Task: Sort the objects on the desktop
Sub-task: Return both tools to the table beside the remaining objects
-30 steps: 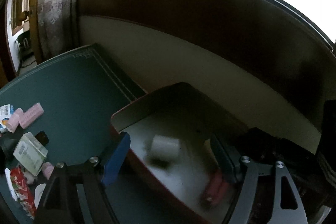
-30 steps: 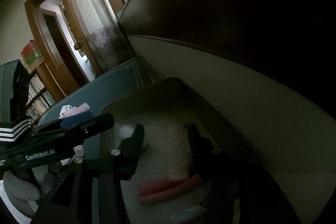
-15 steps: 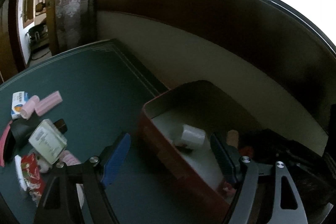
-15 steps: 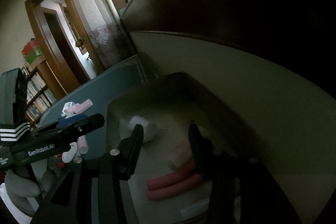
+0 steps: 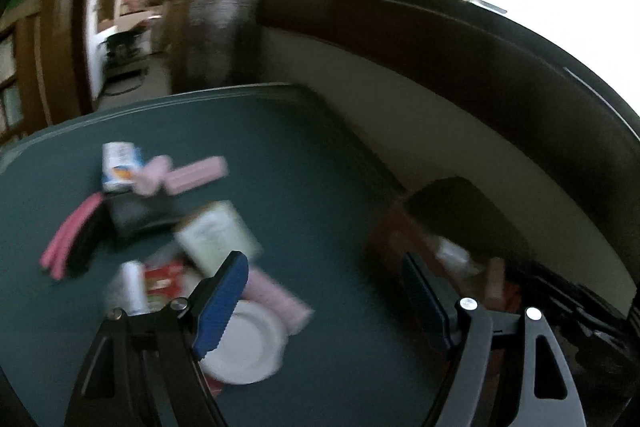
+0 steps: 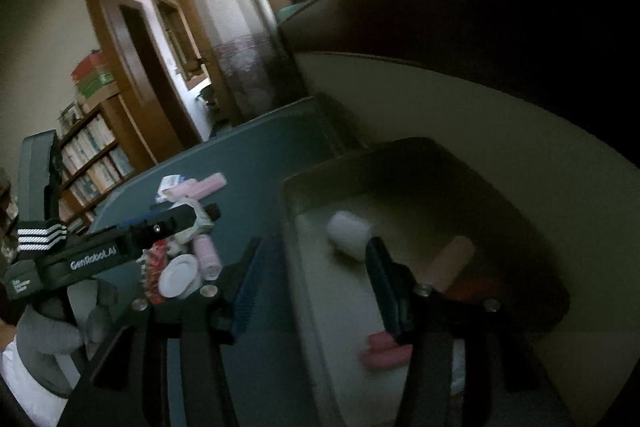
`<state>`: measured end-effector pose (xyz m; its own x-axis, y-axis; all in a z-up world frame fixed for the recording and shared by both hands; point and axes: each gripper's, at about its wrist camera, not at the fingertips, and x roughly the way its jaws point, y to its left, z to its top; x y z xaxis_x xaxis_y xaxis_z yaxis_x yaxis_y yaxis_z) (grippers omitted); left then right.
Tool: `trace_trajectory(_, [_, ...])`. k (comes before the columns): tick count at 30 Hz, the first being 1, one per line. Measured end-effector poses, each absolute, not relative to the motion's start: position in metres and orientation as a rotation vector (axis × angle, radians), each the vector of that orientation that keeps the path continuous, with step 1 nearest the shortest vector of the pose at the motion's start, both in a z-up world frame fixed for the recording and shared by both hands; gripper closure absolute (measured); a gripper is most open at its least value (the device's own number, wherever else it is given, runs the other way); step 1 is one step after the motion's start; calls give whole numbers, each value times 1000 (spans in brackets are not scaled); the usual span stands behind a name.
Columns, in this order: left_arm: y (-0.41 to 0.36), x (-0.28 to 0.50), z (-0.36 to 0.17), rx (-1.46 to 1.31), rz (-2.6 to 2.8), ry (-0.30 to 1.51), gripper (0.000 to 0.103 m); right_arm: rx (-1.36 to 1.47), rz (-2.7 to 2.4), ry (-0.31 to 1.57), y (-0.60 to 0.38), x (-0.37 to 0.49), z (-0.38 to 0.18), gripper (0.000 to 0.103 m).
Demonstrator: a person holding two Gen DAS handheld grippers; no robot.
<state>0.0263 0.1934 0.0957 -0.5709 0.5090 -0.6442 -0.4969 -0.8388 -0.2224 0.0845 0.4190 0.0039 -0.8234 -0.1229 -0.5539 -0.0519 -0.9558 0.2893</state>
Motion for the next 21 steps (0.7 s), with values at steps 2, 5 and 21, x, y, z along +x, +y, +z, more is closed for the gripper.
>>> trace_trajectory(2, [171, 27, 97, -993, 2411, -47, 23, 911, -2912, -441, 409, 84, 6, 44])
trace_trajectory(5, [141, 18, 92, -1016, 2467, -89, 23, 897, -2885, -411, 390, 82, 7, 36])
trace_trajectory(21, [48, -9, 52, -1154, 2561, -222, 23, 991, -2722, -293, 306, 64, -13, 30])
